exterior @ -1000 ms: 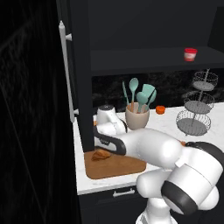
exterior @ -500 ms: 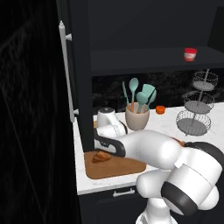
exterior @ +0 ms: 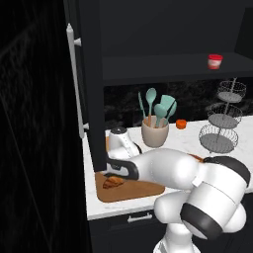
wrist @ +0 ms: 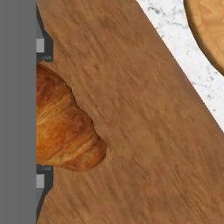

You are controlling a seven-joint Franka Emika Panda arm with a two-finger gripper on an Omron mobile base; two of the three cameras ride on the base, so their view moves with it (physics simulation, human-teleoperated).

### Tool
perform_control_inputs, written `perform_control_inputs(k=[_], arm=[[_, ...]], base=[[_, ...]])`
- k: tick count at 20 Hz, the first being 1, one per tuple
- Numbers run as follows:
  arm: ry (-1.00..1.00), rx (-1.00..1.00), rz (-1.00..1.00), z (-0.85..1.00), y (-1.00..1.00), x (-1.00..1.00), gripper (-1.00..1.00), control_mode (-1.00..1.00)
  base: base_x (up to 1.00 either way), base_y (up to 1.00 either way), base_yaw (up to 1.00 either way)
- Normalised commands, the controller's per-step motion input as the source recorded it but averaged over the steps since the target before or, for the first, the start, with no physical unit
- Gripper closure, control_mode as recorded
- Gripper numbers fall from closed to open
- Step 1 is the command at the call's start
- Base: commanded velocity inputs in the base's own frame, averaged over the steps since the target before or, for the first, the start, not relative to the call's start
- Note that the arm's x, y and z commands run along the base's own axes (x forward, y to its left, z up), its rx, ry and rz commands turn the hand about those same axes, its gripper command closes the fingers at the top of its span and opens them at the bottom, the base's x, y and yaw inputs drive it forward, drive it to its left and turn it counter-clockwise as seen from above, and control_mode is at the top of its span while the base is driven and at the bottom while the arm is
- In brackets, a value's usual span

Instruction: From the different types of pastries on the counter, select a croissant and place it on the cutting board. Then retrieve a jar of jam from the cabinet and place it alongside the croissant on the cutting board.

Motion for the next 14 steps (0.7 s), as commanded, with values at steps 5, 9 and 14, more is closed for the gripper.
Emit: perform_control_inputs(k=[5,9,14], arm=[[0.00,0.00,0.02,0.00,-0.03,0.00,-1.00,-1.00],[0.00,0.04,0.09,0.34,-0.13,-0.04,-1.00,-1.00],[-0.04,0.00,0.15,0.60,-0.07,-0.09,-1.00,-1.00]], base=[[0.00,0.00,0.00],[0.00,0.00,0.00],[0.00,0.00,0.00]])
